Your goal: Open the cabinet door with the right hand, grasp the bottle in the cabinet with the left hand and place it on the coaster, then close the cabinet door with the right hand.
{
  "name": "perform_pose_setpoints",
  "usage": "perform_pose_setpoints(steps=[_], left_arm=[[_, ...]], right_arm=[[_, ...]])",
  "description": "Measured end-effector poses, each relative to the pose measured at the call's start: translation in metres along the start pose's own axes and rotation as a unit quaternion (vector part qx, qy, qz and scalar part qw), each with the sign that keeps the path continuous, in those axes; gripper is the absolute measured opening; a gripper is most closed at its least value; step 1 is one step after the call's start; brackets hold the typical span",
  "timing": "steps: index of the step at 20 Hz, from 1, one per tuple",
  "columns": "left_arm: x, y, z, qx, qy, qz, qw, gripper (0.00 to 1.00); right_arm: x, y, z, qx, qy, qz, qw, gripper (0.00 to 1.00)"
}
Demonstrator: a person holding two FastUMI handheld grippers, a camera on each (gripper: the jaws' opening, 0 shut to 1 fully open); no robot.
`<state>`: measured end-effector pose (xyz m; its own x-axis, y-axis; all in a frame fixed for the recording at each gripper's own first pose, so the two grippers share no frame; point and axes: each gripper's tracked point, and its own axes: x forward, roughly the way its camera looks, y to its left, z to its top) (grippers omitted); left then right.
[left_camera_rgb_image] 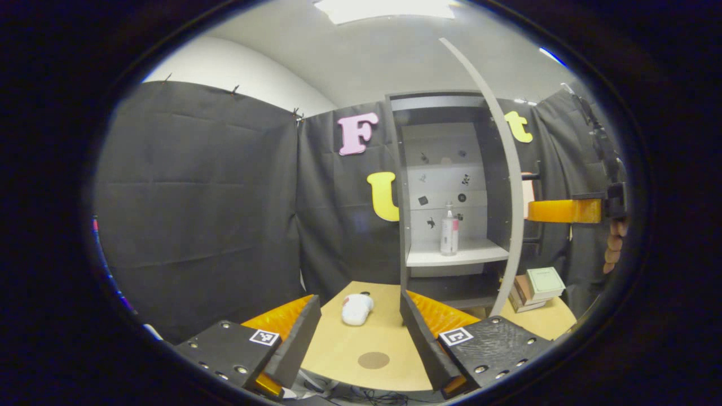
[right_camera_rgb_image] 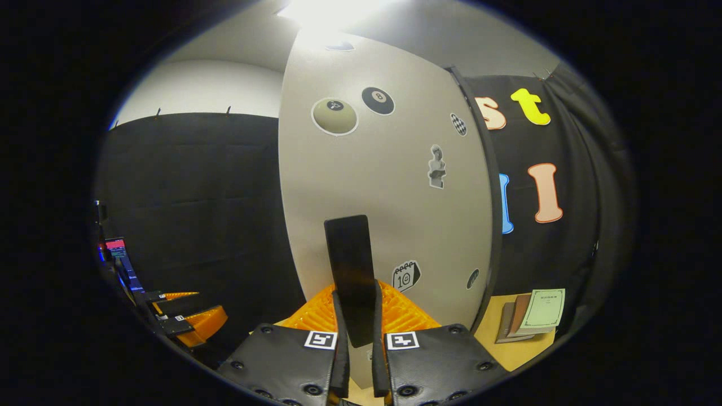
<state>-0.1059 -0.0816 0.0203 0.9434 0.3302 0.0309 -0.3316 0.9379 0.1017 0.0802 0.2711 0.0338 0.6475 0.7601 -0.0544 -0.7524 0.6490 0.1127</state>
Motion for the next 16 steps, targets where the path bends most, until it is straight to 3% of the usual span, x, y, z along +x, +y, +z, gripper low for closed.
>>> perform_pose_setpoints(steps=[13,16], left_arm=[[0.008,-0.016,-0.018,-0.025,0.010,-0.028,0.999,0.86],[0.010,-0.016,-0.024,-0.032,0.014,-0.027,0.999,0.86]], right_arm=[[-0.052,-0.056,0.003,-0.031,-0.009,-0.131,0.991,0.14],[-0.057,-0.076,0.003,-0.003,0.000,-0.157,0.988,0.15]])
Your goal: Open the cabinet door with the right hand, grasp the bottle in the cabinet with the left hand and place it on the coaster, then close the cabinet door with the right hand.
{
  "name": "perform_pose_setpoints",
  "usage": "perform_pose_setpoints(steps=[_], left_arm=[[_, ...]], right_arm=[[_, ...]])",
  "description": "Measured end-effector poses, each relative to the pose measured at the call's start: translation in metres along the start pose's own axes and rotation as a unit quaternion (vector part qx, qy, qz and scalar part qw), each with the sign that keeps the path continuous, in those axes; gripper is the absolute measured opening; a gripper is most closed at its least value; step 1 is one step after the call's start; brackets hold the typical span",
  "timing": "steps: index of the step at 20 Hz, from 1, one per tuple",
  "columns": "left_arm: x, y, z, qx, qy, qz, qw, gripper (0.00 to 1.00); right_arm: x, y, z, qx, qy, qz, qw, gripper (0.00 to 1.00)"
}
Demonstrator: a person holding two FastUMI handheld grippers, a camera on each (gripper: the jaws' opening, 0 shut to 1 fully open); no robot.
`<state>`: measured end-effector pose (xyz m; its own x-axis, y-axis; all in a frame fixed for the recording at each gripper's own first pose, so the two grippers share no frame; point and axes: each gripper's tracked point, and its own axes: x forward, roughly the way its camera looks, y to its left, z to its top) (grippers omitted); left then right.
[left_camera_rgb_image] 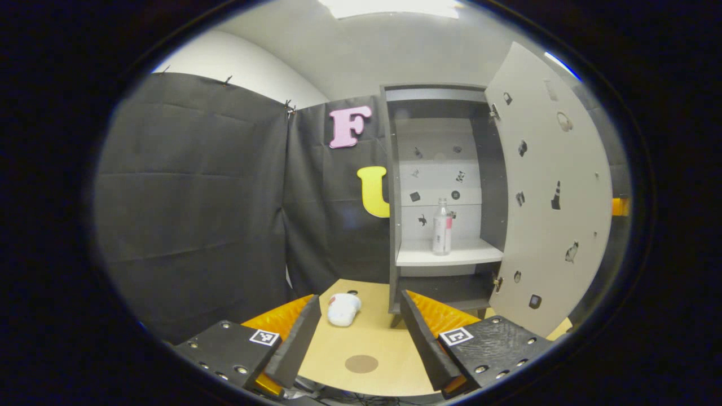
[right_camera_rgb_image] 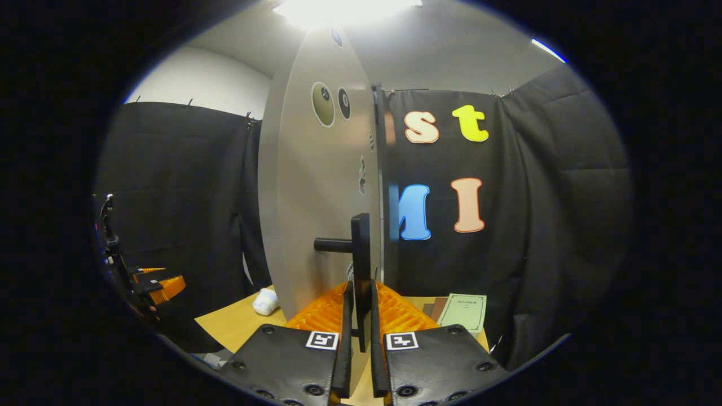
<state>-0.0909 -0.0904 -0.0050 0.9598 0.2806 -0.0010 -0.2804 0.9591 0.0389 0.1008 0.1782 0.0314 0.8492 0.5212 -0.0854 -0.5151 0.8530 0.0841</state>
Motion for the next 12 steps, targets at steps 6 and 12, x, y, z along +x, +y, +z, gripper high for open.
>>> perform_pose_setpoints(steps=[6,12], left_arm=[[0.051,0.012,-0.003,-0.016,0.002,-0.018,1.000,0.89],[0.111,0.034,-0.017,-0.041,0.021,-0.049,0.998,0.86]], right_arm=[[-0.028,-0.001,0.008,0.017,0.003,-0.009,1.000,0.16],[-0.078,-0.018,0.034,0.005,-0.033,-0.125,0.992,0.13]])
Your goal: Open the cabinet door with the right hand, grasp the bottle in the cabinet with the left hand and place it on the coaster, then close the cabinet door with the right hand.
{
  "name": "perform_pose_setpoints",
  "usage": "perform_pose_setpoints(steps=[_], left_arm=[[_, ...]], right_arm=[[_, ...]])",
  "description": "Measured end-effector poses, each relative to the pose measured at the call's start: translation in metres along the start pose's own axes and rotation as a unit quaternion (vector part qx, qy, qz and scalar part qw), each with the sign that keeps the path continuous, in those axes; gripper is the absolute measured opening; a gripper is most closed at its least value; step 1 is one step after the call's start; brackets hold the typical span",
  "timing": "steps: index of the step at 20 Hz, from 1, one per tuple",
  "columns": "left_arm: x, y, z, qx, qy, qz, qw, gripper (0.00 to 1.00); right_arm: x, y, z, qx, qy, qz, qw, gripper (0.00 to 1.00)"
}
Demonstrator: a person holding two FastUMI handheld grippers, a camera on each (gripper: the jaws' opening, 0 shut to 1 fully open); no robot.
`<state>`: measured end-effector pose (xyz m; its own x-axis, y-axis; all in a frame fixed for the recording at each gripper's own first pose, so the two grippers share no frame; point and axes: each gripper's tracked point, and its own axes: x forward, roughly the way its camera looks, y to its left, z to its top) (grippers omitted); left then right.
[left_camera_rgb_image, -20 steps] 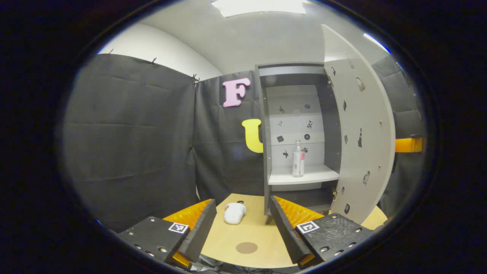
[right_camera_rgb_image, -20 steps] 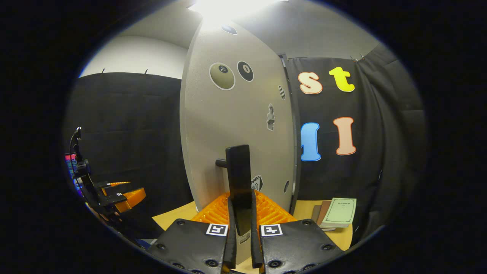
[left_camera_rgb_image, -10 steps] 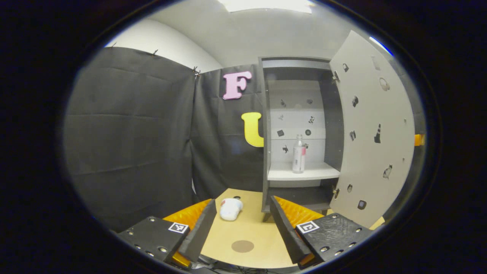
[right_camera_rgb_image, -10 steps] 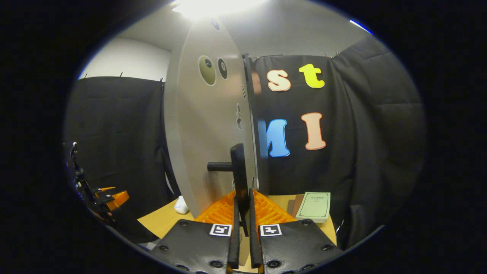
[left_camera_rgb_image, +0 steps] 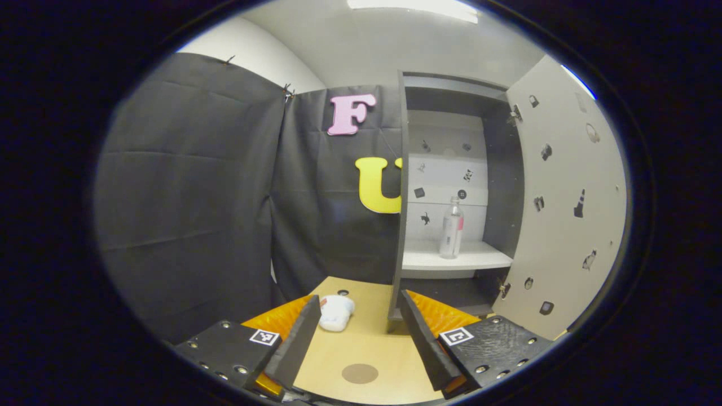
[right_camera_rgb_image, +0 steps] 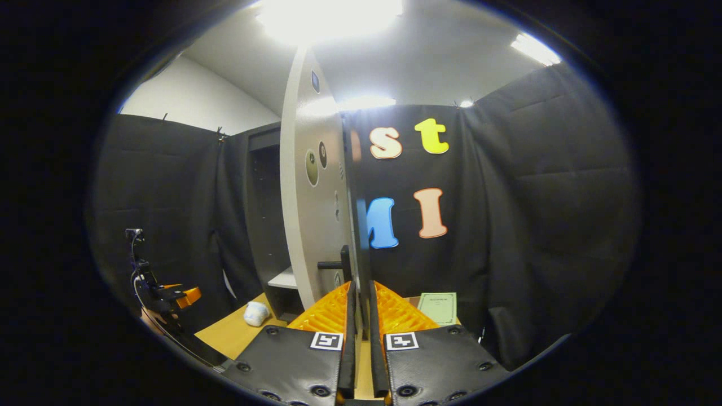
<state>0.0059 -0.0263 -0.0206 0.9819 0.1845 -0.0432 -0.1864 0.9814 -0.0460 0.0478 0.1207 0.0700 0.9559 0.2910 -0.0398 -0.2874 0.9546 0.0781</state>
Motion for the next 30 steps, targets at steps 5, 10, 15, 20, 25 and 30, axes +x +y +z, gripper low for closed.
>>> perform_pose_setpoints(steps=[5,10,15,20,25,30], left_arm=[[0.044,0.012,0.014,-0.011,-0.011,-0.049,0.999,0.86],[0.056,0.012,0.010,-0.017,-0.009,-0.107,0.994,0.86],[0.066,-0.002,0.013,0.016,-0.016,-0.130,0.991,0.86],[0.094,-0.040,0.026,0.020,-0.021,-0.137,0.990,0.86],[0.140,-0.086,0.053,0.008,-0.033,-0.133,0.991,0.86],[0.190,-0.129,0.090,-0.009,-0.051,-0.153,0.987,0.86]], right_arm=[[-0.007,-0.031,0.006,0.002,-0.002,-0.096,0.995,0.13],[-0.015,-0.063,0.011,0.080,-0.024,-0.160,0.984,0.13],[0.005,-0.105,0.000,0.067,0.000,-0.245,0.967,0.02],[0.063,-0.109,-0.002,0.028,0.003,-0.211,0.977,0.36],[0.103,-0.138,0.008,0.062,-0.021,-0.171,0.983,0.89],[0.125,-0.192,0.026,0.078,-0.066,-0.196,0.975,0.98]])
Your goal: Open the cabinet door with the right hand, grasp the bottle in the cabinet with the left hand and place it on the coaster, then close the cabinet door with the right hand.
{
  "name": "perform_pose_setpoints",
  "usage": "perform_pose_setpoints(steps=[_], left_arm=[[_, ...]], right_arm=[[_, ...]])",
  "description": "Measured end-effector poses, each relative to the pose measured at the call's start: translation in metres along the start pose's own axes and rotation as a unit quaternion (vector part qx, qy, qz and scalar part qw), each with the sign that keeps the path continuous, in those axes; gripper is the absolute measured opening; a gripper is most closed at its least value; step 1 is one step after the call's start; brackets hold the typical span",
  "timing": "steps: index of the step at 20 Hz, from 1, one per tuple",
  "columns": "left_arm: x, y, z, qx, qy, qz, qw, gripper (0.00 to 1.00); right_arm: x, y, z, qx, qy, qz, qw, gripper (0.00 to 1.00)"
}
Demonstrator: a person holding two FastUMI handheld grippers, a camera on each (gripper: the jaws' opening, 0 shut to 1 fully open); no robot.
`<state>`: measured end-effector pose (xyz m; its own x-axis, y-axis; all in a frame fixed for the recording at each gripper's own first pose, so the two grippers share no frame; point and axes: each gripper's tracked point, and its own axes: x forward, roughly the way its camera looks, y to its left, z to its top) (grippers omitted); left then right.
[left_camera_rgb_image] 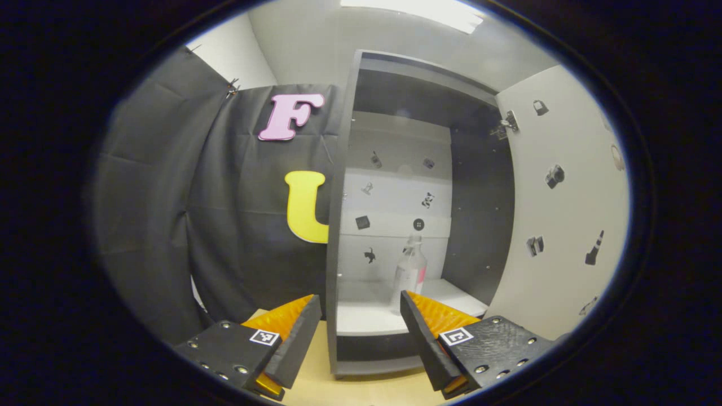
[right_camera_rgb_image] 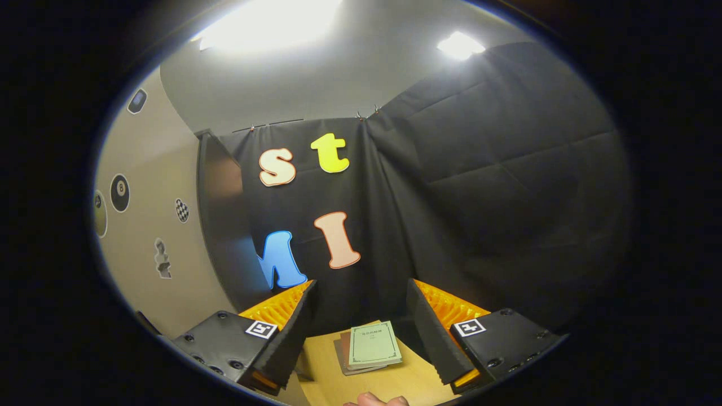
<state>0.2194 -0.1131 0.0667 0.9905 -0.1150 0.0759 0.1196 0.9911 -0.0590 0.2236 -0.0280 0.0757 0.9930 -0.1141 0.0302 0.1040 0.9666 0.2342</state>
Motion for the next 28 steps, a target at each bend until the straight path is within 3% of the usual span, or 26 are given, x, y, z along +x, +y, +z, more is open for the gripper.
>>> perform_pose_setpoints(steps=[3,11,18,28], left_arm=[[0.032,-0.022,0.015,0.003,-0.012,-0.023,1.000,0.87],[0.116,-0.069,-0.008,0.009,0.004,-0.067,0.998,0.87],[0.165,-0.086,-0.039,-0.003,0.033,-0.107,0.994,0.87],[0.210,-0.099,-0.069,0.025,0.055,-0.108,0.992,0.86]], right_arm=[[0.016,-0.021,-0.011,-0.038,0.014,-0.027,0.999,0.98],[0.047,-0.009,-0.052,-0.049,0.067,0.005,0.997,0.98],[0.054,-0.023,-0.064,-0.053,0.085,-0.008,0.995,0.98],[0.060,-0.041,-0.074,-0.037,0.101,-0.020,0.994,0.98]])
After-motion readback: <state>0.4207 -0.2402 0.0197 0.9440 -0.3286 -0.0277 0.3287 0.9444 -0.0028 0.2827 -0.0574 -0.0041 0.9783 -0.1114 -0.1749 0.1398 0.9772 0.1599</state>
